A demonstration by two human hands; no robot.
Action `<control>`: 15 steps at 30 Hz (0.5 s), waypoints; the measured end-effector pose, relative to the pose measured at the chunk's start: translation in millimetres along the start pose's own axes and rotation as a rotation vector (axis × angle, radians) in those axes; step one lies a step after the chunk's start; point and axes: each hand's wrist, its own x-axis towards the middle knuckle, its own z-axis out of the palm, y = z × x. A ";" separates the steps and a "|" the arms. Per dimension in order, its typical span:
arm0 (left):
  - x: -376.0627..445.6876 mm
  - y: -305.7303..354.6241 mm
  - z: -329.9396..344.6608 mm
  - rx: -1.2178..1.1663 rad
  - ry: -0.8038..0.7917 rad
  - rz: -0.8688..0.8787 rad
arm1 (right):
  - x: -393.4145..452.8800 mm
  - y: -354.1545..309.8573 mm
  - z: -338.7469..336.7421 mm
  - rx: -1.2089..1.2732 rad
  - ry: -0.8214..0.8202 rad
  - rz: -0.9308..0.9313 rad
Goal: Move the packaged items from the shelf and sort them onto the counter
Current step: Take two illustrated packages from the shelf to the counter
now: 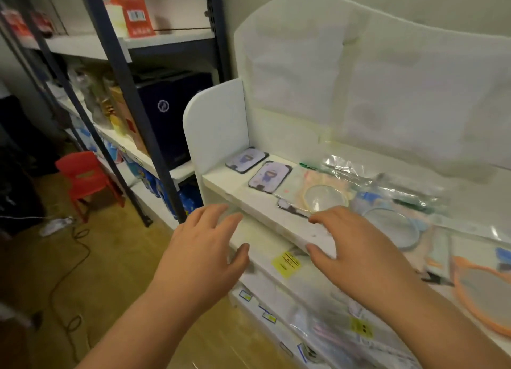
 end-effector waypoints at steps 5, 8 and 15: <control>78.8 -36.2 5.6 0.008 -0.018 -0.030 | 90.6 1.7 19.6 0.039 -0.003 -0.017; 112.1 -52.4 18.0 -0.038 -0.044 -0.047 | 125.3 2.8 27.8 0.019 -0.055 0.001; 201.3 -83.2 71.3 -0.187 -0.170 -0.039 | 171.7 6.1 52.1 -0.030 -0.093 0.087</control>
